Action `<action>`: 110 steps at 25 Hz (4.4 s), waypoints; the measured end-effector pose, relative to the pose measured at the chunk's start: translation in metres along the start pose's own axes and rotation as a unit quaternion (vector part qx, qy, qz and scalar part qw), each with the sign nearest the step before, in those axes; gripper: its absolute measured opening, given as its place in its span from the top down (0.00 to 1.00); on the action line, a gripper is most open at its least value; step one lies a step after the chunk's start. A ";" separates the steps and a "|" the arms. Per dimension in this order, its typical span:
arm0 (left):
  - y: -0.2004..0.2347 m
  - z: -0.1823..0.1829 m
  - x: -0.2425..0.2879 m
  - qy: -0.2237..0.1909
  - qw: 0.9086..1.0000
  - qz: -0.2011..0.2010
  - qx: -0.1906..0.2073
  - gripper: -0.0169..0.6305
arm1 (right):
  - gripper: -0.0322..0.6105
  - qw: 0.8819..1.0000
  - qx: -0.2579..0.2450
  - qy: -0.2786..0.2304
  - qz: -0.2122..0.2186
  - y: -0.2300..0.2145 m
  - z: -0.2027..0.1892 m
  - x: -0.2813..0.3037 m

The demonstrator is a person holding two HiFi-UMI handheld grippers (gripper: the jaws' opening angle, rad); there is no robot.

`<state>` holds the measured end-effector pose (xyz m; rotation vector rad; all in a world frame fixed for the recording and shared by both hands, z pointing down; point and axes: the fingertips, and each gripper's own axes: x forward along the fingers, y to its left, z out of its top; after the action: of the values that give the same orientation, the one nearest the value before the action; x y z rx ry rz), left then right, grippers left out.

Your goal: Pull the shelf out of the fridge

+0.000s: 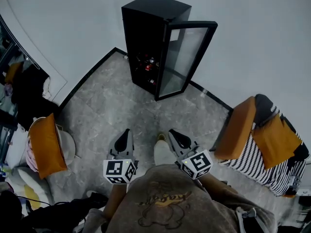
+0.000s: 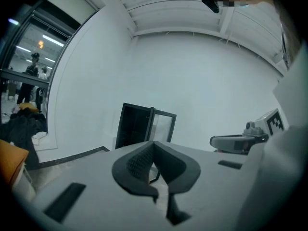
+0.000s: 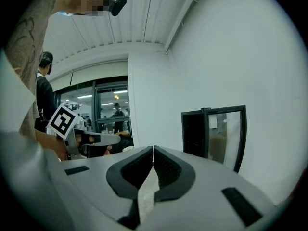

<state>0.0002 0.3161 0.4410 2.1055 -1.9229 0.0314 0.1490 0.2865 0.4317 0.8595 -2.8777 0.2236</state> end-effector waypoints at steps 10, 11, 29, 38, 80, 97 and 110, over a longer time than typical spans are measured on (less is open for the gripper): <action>0.020 0.026 0.076 0.009 1.000 0.004 -0.008 0.97 | 0.92 1.000 0.003 0.000 0.004 -0.061 0.025 0.056; 0.021 0.029 0.083 0.009 1.000 0.005 -0.007 0.97 | 0.92 1.000 0.003 0.001 0.004 -0.068 0.028 0.060; 0.036 0.083 0.217 -0.039 0.999 0.018 -0.033 0.97 | 0.92 0.998 -0.011 0.009 0.054 -0.179 0.062 0.156; 0.051 0.089 0.261 -0.031 0.999 0.004 -0.045 0.97 | 0.92 0.997 -0.010 0.013 0.072 -0.200 0.063 0.198; 0.207 0.093 0.521 -0.009 0.958 -0.165 -0.234 0.97 | 0.92 0.999 0.006 0.029 -0.030 -0.263 0.087 0.392; 0.249 -0.021 0.589 0.053 0.915 -0.138 -0.375 0.97 | 0.92 0.997 0.009 0.053 -0.048 -0.261 0.081 0.417; 0.257 -0.058 0.669 0.067 0.890 -0.132 -0.431 0.62 | 0.92 0.994 0.018 0.084 -0.065 -0.272 0.071 0.430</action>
<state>-0.1675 -0.3383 0.6866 1.6422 -1.1960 -0.6018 -0.0628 -0.1804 0.4613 0.9796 -2.6585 0.3200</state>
